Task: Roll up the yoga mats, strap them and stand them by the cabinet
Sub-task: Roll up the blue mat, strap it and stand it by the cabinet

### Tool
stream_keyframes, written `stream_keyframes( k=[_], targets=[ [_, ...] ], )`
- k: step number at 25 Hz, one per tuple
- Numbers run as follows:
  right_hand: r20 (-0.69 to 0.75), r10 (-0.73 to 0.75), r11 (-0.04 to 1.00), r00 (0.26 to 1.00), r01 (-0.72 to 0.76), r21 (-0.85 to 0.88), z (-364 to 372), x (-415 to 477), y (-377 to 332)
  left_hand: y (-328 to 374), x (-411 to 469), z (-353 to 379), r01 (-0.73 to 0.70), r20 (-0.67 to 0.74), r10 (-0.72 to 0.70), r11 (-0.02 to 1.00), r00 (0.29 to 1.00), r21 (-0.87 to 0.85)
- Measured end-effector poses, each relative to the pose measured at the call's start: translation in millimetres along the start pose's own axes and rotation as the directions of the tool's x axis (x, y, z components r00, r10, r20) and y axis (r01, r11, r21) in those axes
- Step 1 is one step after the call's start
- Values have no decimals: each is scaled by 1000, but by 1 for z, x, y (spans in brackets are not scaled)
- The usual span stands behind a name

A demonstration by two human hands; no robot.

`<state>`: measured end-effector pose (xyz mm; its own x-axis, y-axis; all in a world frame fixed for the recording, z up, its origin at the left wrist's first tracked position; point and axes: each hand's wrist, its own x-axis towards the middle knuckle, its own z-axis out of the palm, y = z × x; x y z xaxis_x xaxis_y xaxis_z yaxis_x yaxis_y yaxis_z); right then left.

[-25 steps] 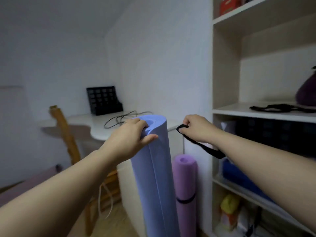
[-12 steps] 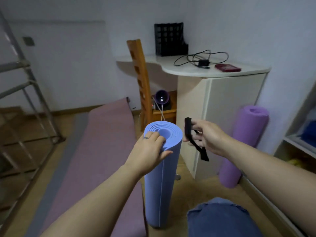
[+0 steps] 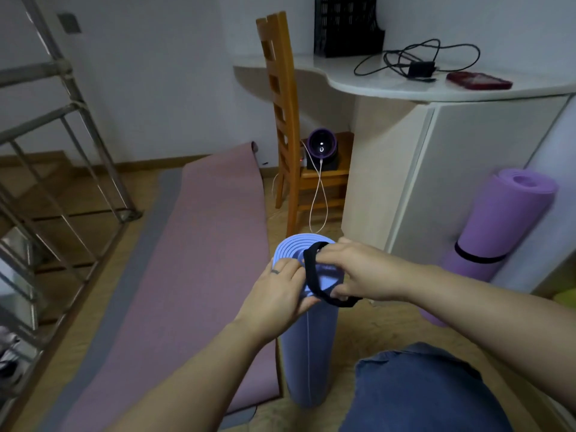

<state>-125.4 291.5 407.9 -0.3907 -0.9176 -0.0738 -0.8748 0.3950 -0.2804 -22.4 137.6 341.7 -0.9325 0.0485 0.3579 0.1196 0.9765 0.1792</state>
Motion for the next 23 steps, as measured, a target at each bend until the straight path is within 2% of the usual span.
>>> stream_keyframes(
  k=[4, 9, 11, 15, 19, 23],
  targets=[
    [17, -10, 997, 1000, 11, -77, 1, 3, -2, -7, 6, 3, 7, 11, -7, 998, 1000, -70],
    [7, -23, 931, 1000, 24, -364, 9, 11, -5, -14, 4, 15, -16, -44, 12, 994, 999, -110],
    [-1, -7, 906, 1000, 6, -422, 16, 14, -6, -16, 2, 16, -16, -39, 11, 991, 999, -132],
    [23, 83, 974, 996, -76, -215, 34, 12, -16, -20, -8, 9, 18, -20, -23, 969, 1000, -245],
    [-22, 79, 980, 997, -82, -179, 44, 8, -22, -25, -23, 6, 19, 28, -11, 958, 1000, -286],
    [-77, 63, 984, 995, -75, -160, 54, 7, -29, -30, -40, 5, -8, 5, 10, 961, 1000, -276]
  ],
)
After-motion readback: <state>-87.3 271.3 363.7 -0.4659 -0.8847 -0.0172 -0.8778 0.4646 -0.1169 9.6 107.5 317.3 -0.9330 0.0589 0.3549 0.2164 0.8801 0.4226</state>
